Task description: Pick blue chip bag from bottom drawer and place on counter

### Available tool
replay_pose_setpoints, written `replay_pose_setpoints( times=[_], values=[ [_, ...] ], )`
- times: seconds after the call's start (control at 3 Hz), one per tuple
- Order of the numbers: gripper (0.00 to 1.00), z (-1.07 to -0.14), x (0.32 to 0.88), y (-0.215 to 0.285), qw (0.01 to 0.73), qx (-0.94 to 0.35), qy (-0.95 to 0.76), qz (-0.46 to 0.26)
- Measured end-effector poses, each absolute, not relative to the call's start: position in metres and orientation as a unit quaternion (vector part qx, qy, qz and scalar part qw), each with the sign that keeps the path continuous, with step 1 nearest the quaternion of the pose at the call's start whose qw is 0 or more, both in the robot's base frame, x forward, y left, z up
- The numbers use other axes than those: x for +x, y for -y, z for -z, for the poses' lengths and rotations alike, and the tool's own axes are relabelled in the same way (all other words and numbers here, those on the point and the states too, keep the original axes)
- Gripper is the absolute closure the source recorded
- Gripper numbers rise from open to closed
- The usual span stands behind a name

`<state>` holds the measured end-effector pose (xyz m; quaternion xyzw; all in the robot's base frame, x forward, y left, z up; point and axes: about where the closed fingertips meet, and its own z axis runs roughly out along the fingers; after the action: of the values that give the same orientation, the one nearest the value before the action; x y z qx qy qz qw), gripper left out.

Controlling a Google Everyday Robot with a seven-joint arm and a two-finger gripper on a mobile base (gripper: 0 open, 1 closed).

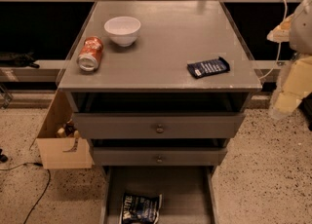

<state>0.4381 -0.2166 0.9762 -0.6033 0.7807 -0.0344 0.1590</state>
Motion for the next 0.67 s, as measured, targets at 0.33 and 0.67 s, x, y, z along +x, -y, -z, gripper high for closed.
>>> replay_pose_setpoints(
  times=[0.33,0.67],
  values=[
    [0.00,-0.976,0.438,0.217,0.159,-0.603,-0.781,0.034],
    [0.00,-0.962,0.440,0.223,0.174,-0.585,-0.792,-0.011]
  ],
)
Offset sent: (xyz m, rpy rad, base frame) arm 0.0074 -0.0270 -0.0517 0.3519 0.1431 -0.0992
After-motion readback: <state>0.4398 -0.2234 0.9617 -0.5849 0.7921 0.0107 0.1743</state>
